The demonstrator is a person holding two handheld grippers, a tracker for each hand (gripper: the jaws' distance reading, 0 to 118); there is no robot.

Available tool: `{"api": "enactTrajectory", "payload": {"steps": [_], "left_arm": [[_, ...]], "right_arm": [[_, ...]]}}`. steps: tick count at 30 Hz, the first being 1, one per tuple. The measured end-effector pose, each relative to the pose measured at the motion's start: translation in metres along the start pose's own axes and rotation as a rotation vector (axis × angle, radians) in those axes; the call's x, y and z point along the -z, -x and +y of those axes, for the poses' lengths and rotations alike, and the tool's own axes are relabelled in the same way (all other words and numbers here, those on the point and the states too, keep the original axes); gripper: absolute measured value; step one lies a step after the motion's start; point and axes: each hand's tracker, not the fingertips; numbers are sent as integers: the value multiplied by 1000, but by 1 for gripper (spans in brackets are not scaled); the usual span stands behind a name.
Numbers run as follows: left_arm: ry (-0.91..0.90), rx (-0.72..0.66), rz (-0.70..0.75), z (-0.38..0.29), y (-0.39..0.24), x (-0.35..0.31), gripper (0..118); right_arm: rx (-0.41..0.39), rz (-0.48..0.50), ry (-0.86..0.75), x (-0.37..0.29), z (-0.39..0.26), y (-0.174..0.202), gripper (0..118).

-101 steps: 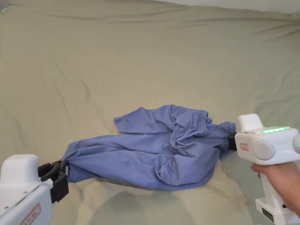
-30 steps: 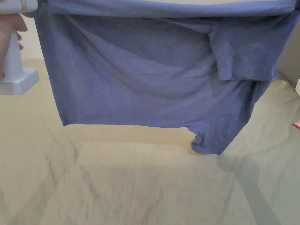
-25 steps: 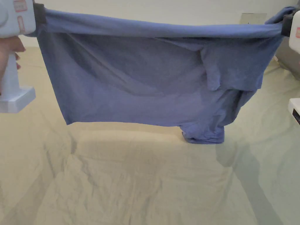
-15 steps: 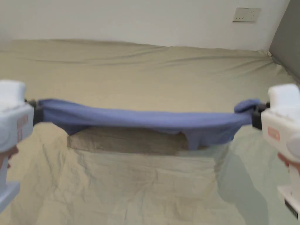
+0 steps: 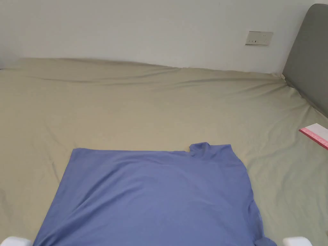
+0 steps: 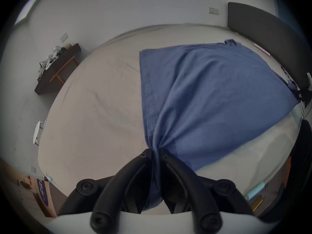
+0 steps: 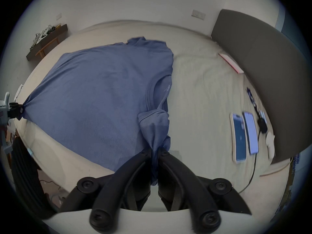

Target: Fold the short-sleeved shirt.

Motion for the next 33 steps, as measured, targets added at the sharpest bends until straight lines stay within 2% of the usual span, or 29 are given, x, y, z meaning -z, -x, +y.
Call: {"api": "enactTrajectory", "payload": {"steps": [7,10,13,14,15,16,17,18,20,21,22,27,31,32,33], "left_arm": [[87,42,-31,-23,-4,-19,8],[116,58,-36,-30,-10,-18,8],[126,74,-27,-29,-14,-14,8],[125,77,-23,-27,-17,-15,8],[120,78,-18,-23,-17,-15,8],[89,63,-2,-18,-17,-17,8],[46,35,-2,-12,-15,-21,14],[19,11,-12,-4,-16,-26,42],[-38,-32,-42,18,-15,-34,111],[-107,-29,-36,26,-15,-47,114],[-178,-56,-28,44,-15,-57,109],[-503,-169,51,105,-29,-109,110],[-775,-215,73,142,-48,-158,108],[-819,-212,75,147,-54,-168,105],[-871,-207,79,153,-61,-177,95]], "right_arm": [[54,34,79,-18,-27,-12,9],[50,34,112,-15,-33,-8,9],[32,30,118,-7,-33,-3,13],[23,19,111,-7,-31,-2,17],[13,-2,92,-9,-29,-2,27],[5,-31,61,-11,-25,-2,54],[12,-11,29,-16,-19,-7,86],[23,-18,-20,-22,-12,-11,106],[42,-23,-144,-42,11,-13,107],[43,-30,-193,-50,21,-14,107],[46,-37,-261,-63,36,-14,107],[52,-64,-583,-126,96,6,107],[28,-78,-776,-177,129,47,106],[16,-81,-803,-186,135,56,105],[0,-74,-834,-194,139,66,99]]}}
